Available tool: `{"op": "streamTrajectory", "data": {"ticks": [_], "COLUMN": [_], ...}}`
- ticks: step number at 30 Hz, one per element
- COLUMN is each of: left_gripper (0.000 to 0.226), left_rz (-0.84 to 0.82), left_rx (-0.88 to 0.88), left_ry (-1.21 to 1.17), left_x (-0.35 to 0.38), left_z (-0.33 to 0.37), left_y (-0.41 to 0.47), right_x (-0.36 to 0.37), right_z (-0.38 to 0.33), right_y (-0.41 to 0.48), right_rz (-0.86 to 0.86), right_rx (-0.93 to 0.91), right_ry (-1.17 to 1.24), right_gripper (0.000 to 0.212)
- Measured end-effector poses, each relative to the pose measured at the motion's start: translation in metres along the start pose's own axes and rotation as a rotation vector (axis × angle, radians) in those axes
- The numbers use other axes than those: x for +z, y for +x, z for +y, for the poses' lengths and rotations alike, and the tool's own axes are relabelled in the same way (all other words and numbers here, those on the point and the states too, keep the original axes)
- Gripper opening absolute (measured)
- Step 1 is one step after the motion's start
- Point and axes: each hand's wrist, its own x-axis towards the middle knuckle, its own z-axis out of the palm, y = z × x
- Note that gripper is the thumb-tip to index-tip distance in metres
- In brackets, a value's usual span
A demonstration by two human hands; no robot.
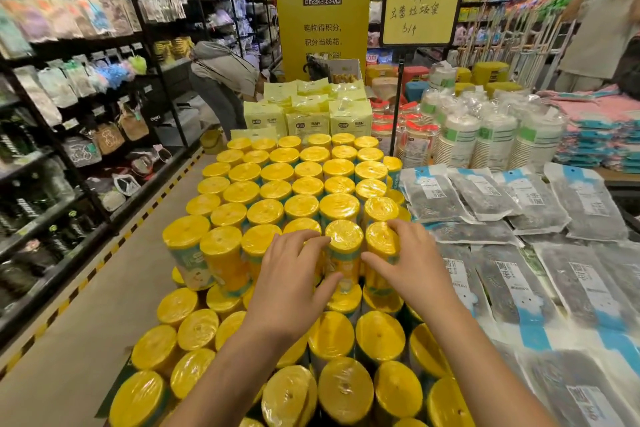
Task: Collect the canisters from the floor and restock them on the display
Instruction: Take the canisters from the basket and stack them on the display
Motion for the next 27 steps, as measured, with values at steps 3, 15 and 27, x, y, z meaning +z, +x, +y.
{"op": "streamTrajectory", "data": {"ticks": [3, 15, 27], "left_gripper": [0.056, 0.054, 0.059], "left_rz": [-0.033, -0.019, -0.060], "left_rx": [0.001, -0.308, -1.058], "left_ry": [0.046, 0.414, 0.516], "left_x": [-0.016, -0.088, -0.152], "left_z": [-0.006, -0.021, -0.015], "left_y": [-0.004, -0.119, -0.364], "right_x": [-0.010, 0.015, 0.098], "right_z": [-0.017, -0.134, -0.262], "right_y": [-0.009, -0.080, -0.234], "right_rz": [0.033, -0.361, -0.637], "right_rx": [-0.134, -0.809, -1.313], "right_ry": [-0.145, -0.150, -0.004], "right_gripper": [0.072, 0.062, 0.059]}}
